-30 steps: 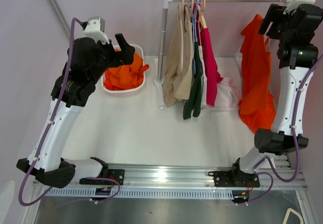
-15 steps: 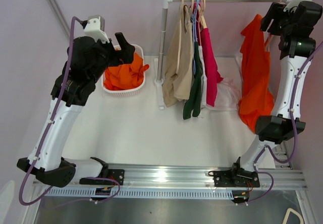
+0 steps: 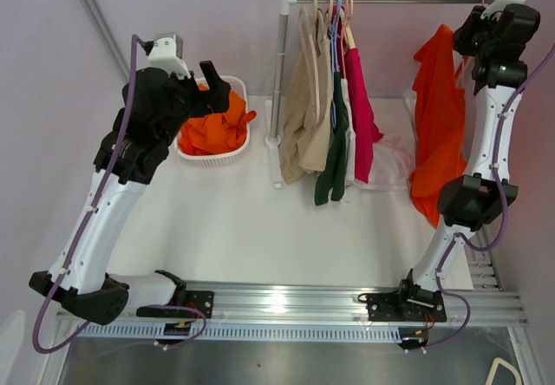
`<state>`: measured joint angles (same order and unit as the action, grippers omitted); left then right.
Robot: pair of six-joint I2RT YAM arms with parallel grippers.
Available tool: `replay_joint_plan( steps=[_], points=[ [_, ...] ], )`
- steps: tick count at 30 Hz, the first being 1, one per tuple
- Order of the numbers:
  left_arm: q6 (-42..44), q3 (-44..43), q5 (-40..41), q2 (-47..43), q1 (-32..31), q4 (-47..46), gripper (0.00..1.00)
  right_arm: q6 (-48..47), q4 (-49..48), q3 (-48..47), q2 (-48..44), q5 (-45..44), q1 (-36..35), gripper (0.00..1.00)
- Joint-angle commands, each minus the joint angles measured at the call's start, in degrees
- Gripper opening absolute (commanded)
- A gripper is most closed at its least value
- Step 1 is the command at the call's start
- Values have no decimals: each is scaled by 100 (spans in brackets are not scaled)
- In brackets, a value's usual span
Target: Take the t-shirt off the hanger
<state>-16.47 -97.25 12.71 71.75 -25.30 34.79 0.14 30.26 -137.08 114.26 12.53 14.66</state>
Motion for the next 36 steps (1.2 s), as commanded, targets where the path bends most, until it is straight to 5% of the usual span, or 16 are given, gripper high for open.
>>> replay_joint_plan(
  steps=[1,3,6,27,36],
  points=[
    [144,40,170,-143,-54,-226,99,100,-398,-451,149,240,37,25],
    [144,22,144,-152,-54,-235,100,152,-468,-417,97,241,29,8],
    [144,14,127,-161,-54,-227,99,144,-521,-372,27,232,29,0],
    [338,566,-31,-854,-63,-429,99,302,-144,-145,-1667,382,-156,0],
    [214,1410,-848,-1610,-159,-666,100,425,867,1900,-3347,-2067,-1094,0]
  ],
)
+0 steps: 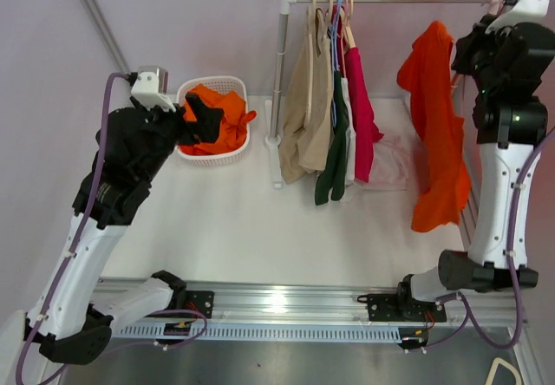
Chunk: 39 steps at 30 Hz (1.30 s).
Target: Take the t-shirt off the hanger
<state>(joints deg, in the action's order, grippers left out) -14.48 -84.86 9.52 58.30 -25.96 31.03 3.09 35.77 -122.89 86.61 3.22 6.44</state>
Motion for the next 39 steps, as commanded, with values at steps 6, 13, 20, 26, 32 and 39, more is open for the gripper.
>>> replay_joint_plan(
  steps=[6,13,20,26,32,39],
  points=[
    [357,830,-908,-952,-813,-395,100,1139,720,1574,-1980,-2519,-994,0],
    [490,1489,-856,-1436,-2079,-641,99,2134,1547,1996,-2227,-3511,-1917,0],
    [595,1885,-188,-892,-3659,-1239,100,2424,1415,1867,-1763,-4424,-2498,0],
    [709,1938,-117,-347,-4381,-2037,100,3697,3127,136,-78,-5822,-2963,0],
    [842,1859,-152,137,-4691,-2504,100,4402,3728,-614,533,-6439,-3465,0],
    [841,1675,-451,611,-4691,-2786,99,4042,3077,-165,138,-6510,-3728,0]
  ],
)
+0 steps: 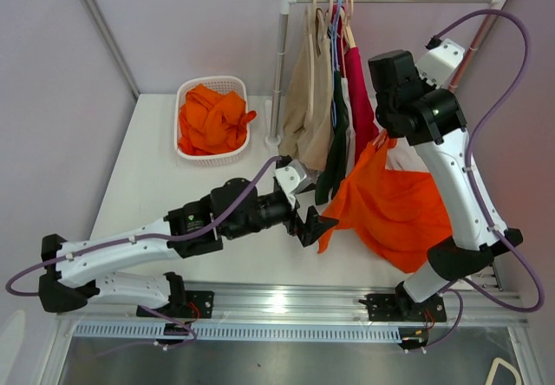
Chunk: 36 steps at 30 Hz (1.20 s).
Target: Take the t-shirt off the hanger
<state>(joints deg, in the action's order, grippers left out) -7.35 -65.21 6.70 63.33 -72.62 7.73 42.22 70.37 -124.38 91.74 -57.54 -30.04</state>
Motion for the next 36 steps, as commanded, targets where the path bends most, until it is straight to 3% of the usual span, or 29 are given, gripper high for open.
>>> replay_joint_plan(
  steps=[1,12,15,16,17,18,27,36],
  points=[
    [155,-325,-169,179,-33,-439,99,68,-497,-8,-403,-434,-98,0],
    [-29,-1134,-520,1242,-33,-430,97,-240,-621,-113,-508,-285,-204,0],
    [-125,-1231,-626,1357,-33,-509,66,-258,-682,-122,-535,-232,-221,0],
    [-204,-1274,-626,1383,-33,-492,35,-267,-717,-131,-544,-249,-221,0],
    [-248,-1318,-626,1419,-33,-448,15,-336,-744,-122,-552,-240,-221,0],
    [-284,-1371,-591,1462,-42,-317,1,-372,-779,-113,-552,-258,-221,0],
    [-91,-898,-55,673,-727,44,1,-977,-1279,-25,-570,5,384,0],
    [-969,464,-107,-14,-1492,-280,1,-1128,-1491,63,-596,788,1229,0]
  ],
)
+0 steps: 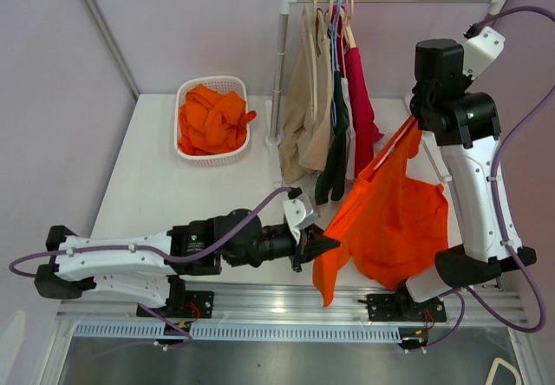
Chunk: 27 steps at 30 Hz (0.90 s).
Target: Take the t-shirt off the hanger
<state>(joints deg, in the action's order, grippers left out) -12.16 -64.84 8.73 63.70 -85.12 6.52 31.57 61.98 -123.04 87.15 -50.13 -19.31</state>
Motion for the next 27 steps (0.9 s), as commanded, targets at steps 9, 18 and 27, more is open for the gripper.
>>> replay_joint_plan(
  steps=[9,18,27],
  points=[
    [-480,-8,-275,1151,12,-409,1,-151,-204,-334,-225,669,-72,0],
    [-981,-1162,-988,1900,2016,32,1,-608,1456,-913,-410,3025,-73,0],
    [-1183,-882,-1505,1559,2176,138,1,-1618,-87,8,-1007,3359,375,0]
  ],
)
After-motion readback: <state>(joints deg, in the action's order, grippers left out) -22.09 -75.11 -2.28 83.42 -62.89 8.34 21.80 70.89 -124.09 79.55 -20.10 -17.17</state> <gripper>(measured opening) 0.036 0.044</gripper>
